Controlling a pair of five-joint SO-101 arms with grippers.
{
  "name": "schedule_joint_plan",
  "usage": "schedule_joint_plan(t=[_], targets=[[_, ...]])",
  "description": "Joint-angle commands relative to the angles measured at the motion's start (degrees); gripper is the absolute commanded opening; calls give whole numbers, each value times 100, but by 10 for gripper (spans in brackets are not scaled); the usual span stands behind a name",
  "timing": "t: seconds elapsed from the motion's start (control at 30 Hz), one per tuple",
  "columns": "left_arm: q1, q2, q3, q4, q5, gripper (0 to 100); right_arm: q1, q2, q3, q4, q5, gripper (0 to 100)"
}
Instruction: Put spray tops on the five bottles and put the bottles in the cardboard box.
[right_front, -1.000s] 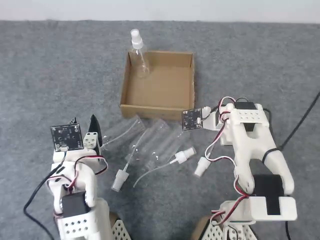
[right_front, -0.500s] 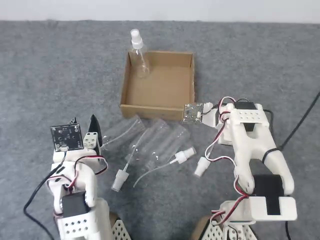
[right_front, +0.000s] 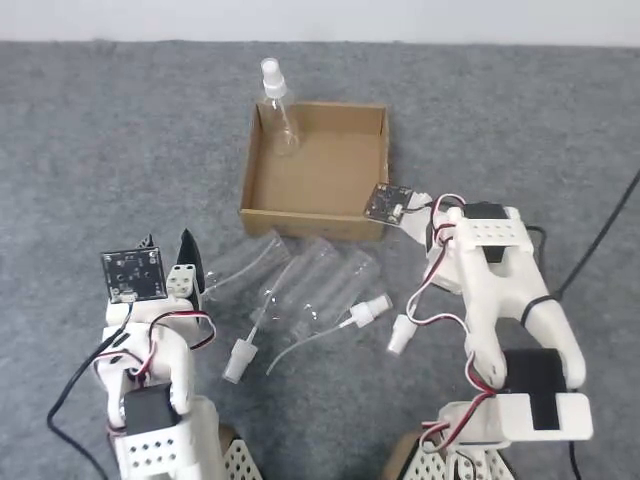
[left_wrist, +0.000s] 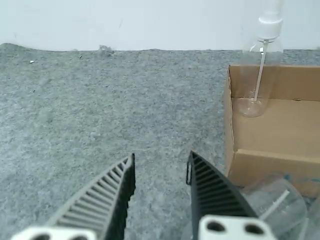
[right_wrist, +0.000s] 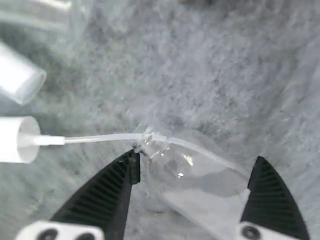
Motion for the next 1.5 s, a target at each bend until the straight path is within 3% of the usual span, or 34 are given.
schedule_joint_plan(t=[0.0, 0.4, 0.67, 1.3, 1.47], targets=[[26, -88, -66, -167, -18, 163, -101, -66, -70, -66, -545, 292], [26, -88, -66, -167, -18, 163, -101, -57, -79, -22, -1916, 292], [26, -88, -66, -167, -18, 163, -101, -57, -79, 31, -2338, 292], [26, -88, -66, -167, -35, 163, -541, -66, -360, 1086, -2321, 298], [26, -88, -66, -167, -35, 163, -611, -66, -387, 1086, -2242, 376]])
